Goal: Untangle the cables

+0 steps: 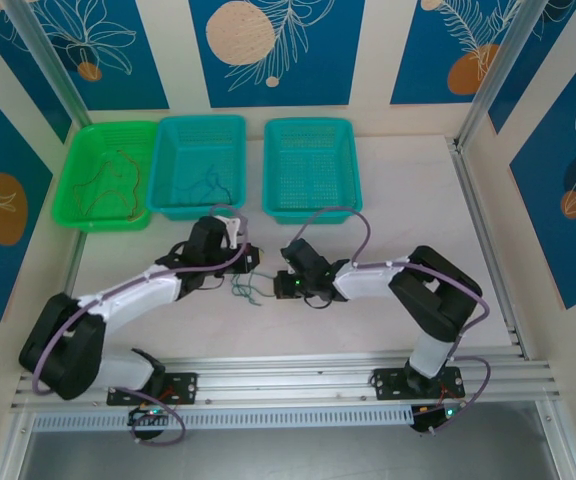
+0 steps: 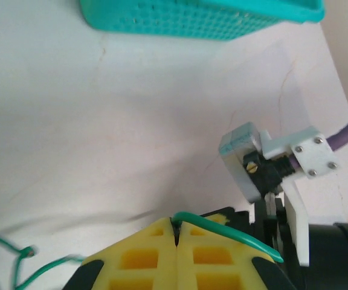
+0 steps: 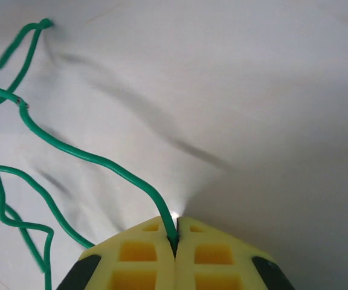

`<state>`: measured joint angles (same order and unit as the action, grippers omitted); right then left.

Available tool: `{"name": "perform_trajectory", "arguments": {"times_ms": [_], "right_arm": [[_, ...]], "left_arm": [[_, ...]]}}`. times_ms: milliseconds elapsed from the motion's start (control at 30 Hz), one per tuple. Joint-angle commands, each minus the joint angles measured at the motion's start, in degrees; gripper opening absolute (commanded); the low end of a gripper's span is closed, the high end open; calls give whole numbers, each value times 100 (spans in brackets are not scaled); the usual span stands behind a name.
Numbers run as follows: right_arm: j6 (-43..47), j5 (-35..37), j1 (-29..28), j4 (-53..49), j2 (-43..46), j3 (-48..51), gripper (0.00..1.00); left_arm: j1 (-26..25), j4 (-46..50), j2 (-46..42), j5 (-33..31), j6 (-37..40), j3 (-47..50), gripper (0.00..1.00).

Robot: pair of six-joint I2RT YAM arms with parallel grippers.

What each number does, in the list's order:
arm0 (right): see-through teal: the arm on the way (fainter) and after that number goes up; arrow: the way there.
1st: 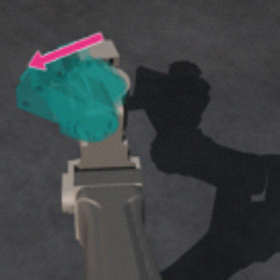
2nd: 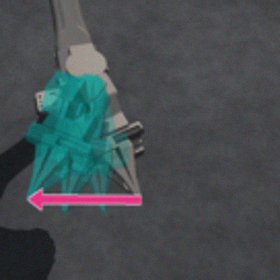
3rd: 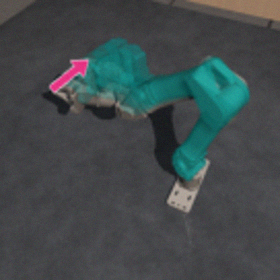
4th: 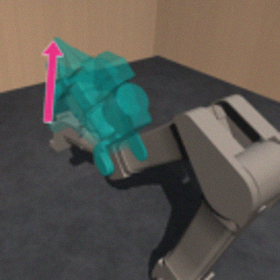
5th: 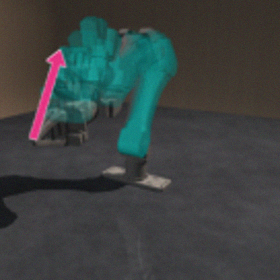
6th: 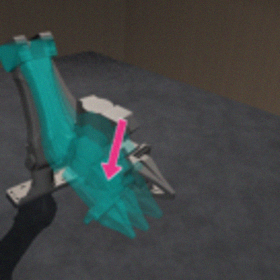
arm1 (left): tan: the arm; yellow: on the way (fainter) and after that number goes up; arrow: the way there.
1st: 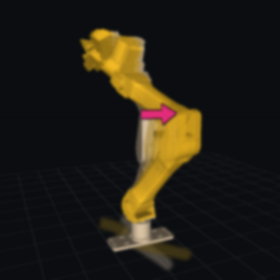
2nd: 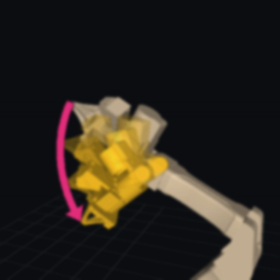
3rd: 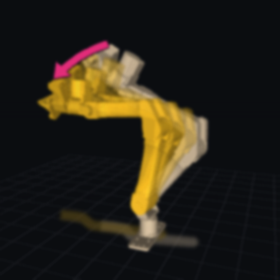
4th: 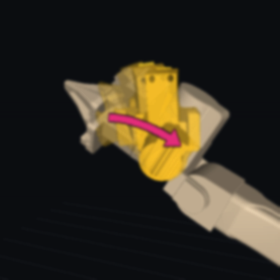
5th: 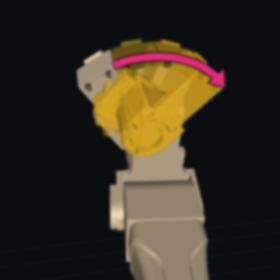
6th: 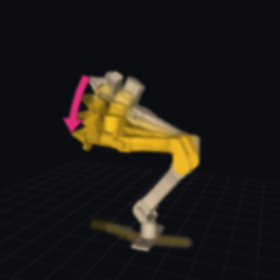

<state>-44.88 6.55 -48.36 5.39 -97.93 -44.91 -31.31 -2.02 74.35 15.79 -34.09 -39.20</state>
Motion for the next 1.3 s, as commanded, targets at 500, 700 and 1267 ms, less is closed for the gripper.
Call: {"name": "perform_trajectory", "arguments": {"times_ms": [500,700,1267], "right_arm": [[-1081,268,2119,-1698,2540,2018,0],[-1311,229,2732,-2125,3243,2126,0],[506,-515,938,-1576,3419,1632,0]], "left_arm": [[1168,1446,-2099,-637,89,1099,0],[1286,1547,-2102,-750,106,1024,0],[425,-687,-1556,496,-630,1209,61]]}}
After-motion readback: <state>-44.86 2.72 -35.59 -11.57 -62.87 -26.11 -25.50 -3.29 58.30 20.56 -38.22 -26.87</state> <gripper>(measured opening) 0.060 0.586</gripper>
